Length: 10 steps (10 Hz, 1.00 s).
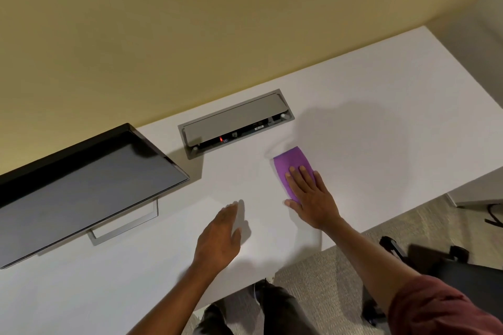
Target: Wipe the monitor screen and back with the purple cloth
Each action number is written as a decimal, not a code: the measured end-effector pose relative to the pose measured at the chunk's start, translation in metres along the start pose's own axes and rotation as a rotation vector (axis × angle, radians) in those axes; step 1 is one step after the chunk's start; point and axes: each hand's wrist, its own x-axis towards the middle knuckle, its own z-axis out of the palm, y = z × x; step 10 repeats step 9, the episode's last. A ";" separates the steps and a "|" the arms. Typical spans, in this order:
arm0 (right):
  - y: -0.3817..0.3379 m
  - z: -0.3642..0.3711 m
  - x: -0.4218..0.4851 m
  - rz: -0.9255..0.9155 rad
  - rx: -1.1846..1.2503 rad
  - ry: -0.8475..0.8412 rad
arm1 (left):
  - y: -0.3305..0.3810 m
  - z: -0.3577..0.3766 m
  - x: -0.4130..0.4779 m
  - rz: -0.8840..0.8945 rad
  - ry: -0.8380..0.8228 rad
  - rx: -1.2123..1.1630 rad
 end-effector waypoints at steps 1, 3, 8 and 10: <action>0.000 0.001 0.000 -0.007 0.003 -0.002 | 0.002 0.001 0.004 -0.008 0.001 0.002; 0.004 0.003 0.001 -0.035 -0.010 0.019 | 0.004 0.008 0.014 -0.019 -0.017 0.026; 0.007 -0.001 0.006 -0.026 -0.041 -0.148 | -0.006 -0.014 -0.015 -0.075 0.029 0.069; 0.005 -0.005 0.007 0.014 -0.077 -0.162 | -0.015 -0.023 -0.029 -0.076 0.051 0.077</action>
